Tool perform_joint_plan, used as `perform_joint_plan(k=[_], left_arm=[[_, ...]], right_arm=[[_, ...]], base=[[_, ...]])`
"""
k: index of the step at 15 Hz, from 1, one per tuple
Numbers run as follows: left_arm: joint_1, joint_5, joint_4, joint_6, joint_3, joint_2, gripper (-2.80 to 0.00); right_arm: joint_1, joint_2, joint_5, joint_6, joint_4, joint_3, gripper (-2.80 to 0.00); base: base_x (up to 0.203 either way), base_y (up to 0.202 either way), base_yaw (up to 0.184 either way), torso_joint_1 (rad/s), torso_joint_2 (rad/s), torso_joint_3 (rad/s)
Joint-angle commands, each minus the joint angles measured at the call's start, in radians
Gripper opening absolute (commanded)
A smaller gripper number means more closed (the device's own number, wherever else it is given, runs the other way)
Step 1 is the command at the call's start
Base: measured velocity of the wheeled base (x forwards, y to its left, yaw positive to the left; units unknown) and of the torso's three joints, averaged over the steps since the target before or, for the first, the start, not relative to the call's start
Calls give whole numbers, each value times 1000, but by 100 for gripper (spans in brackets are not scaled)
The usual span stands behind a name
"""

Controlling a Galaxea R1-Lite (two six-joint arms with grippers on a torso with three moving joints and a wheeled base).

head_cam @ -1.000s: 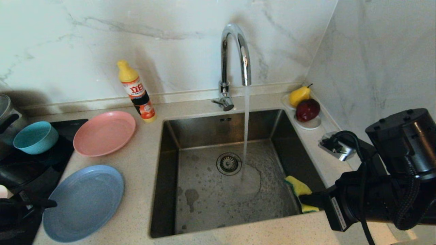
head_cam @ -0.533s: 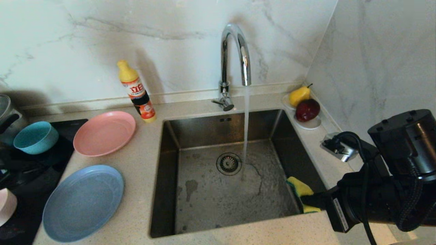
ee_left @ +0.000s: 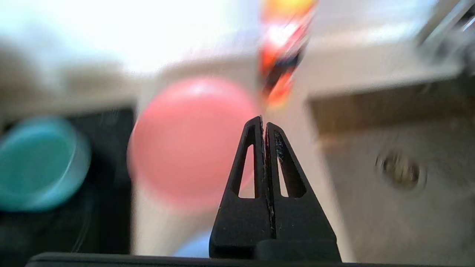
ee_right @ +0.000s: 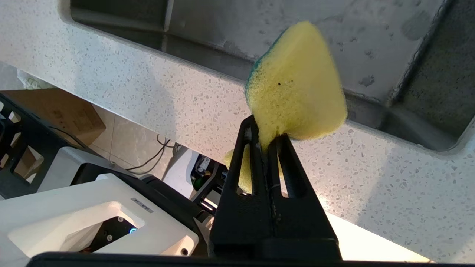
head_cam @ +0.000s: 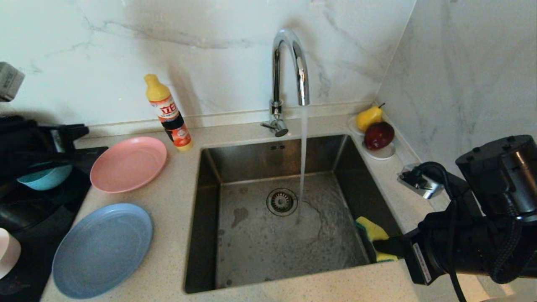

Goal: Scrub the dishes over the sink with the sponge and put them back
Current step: Put down the sponge

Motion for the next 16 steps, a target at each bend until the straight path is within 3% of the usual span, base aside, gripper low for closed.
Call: perform_joint_plan(k=[1, 4, 8, 10, 14, 16], left_arm=[[-177, 181, -167, 0, 45, -3, -280], [-203, 253, -175, -1, 131, -212, -280], [-207, 313, -60, -7, 307, -592, -280], [-207, 324, 61, -10, 371, -782, -280], [-172, 332, 413, -62, 526, -1128, -280], [-150, 326, 481, -69, 647, -1258, -280]], right_arm=[[-3, 2, -1, -1, 1, -2, -280], [-9, 1, -1, 0, 1, -1, -280], [-12, 3, 7, 2, 1, 2, -280], [-12, 3, 7, 3, 0, 2, -280], [-12, 9, 7, 2, -7, -4, -280], [-12, 11, 4, 2, -28, -1, -280]], base=[[0, 0, 0, 0, 0, 0], [0, 0, 0, 0, 0, 0], [0, 0, 0, 0, 0, 0], [0, 0, 0, 0, 0, 0], [0, 0, 0, 0, 0, 0], [0, 0, 0, 0, 0, 0]])
